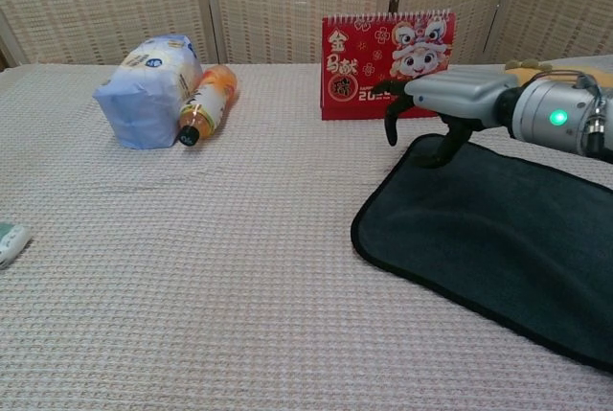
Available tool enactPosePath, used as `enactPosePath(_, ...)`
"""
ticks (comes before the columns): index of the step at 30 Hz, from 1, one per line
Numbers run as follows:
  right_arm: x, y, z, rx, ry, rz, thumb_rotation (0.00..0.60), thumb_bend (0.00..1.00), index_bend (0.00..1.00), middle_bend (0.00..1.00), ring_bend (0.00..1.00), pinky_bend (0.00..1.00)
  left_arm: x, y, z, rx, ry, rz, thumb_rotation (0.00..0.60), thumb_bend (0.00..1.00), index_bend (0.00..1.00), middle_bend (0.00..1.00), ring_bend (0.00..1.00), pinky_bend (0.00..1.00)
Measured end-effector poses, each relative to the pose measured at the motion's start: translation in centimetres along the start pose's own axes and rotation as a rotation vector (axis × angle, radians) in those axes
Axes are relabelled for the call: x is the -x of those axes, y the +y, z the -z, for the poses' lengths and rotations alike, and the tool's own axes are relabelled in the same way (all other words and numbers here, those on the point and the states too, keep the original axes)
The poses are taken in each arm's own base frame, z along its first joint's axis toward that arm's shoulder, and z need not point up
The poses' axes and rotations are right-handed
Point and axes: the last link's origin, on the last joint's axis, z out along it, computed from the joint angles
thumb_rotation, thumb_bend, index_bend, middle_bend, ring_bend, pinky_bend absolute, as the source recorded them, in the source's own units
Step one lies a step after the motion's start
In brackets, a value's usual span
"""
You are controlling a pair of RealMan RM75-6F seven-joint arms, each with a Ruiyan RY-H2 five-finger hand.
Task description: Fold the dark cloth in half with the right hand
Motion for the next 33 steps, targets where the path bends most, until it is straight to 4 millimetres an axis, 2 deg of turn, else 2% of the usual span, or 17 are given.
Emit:
enactPosePath(6,1.2,-0.9,-2.1,0.002,-0.035,0.031,0.6,0.41,0.45,0.02,0.0,0.0,-0.4,-0.3,0.2,-0.008,0.012,0.006,0.6,0.41,0.0,0.0,0.0,0.0)
enactPosePath(15,2.2,-1.3,-3.8,0.021,-0.064,0.037,0.6,0.41,0.45,0.02,0.0,0.0,-0.6,-0.2,0.4,-0.005,0.014,0.013,0.6,0.41,0.0,0.0,0.0,0.0)
enactPosePath(22,2.9,-1.5,-4.3,0.025,-0.086,0.053,0.6,0.41,0.47,0.03,0.0,0.0,-0.7,-0.4,0.4,-0.012,0.022,0.015,0.6,0.41,0.0,0.0,0.0,0.0)
enactPosePath(33,3.3,-1.1,-3.9,0.032,-0.106,0.081,0.6,0.41,0.48,0.04,0.0,0.0,-0.7,-0.3,0.4,-0.01,0.02,0.013,0.6,0.41,0.0,0.0,0.0,0.0)
